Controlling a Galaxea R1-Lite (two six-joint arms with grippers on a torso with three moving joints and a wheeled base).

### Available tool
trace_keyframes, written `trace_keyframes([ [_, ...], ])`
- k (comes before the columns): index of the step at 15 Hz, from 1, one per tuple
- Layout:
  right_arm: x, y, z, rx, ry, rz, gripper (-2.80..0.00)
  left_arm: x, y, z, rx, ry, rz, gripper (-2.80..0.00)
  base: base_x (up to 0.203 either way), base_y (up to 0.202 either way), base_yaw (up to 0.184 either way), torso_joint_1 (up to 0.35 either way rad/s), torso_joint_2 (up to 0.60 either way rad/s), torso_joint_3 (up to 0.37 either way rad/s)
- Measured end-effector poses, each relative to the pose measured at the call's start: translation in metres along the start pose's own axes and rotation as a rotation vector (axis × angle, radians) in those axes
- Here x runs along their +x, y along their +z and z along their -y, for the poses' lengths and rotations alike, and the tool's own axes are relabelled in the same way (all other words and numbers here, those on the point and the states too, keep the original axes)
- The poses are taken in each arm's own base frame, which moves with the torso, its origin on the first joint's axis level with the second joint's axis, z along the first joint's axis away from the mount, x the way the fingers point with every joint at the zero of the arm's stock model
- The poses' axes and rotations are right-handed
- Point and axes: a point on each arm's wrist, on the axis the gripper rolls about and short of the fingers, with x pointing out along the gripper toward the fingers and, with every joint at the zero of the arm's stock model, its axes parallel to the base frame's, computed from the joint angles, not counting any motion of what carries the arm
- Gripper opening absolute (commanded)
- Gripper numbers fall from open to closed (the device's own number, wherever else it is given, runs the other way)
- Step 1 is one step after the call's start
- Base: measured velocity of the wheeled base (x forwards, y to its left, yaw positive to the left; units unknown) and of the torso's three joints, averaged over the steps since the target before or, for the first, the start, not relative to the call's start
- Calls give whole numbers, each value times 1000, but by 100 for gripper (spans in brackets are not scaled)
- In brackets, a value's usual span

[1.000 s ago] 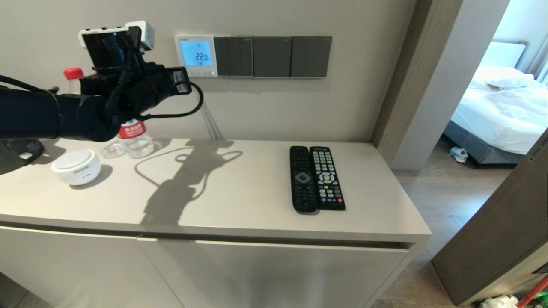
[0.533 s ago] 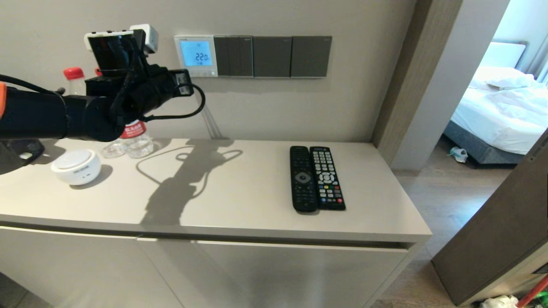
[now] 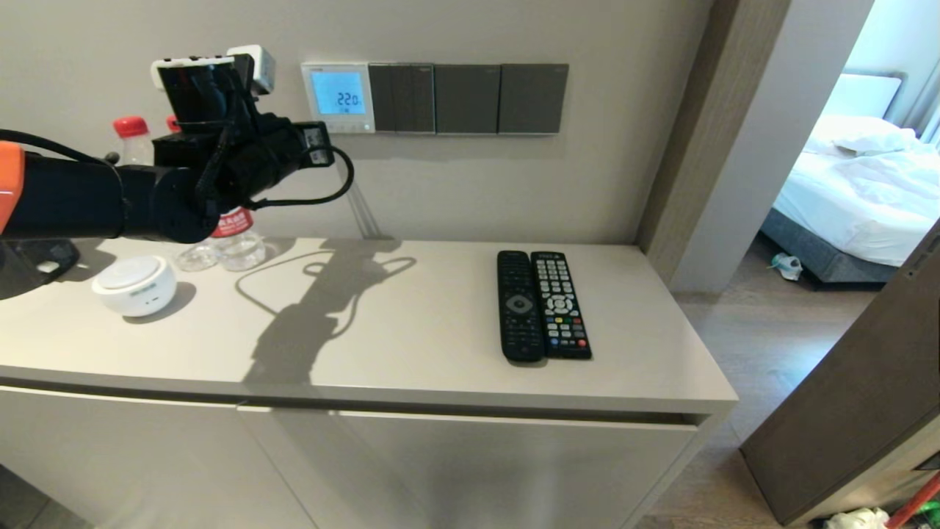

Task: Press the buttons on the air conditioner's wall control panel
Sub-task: Press the temperature increase button

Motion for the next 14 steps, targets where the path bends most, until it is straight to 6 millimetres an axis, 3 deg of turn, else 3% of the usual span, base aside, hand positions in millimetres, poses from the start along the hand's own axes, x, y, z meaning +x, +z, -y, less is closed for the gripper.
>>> trace_keyframes([
  [5, 0, 0, 0, 0, 0, 0, -280, -2, 2, 0, -2, 1, 8, -280, 0, 0, 0, 0, 0, 0],
  [14, 0, 0, 0, 0, 0, 0, -280, -26, 21, 1, -4, -5, 42, -280, 0, 0, 0, 0, 0, 0],
])
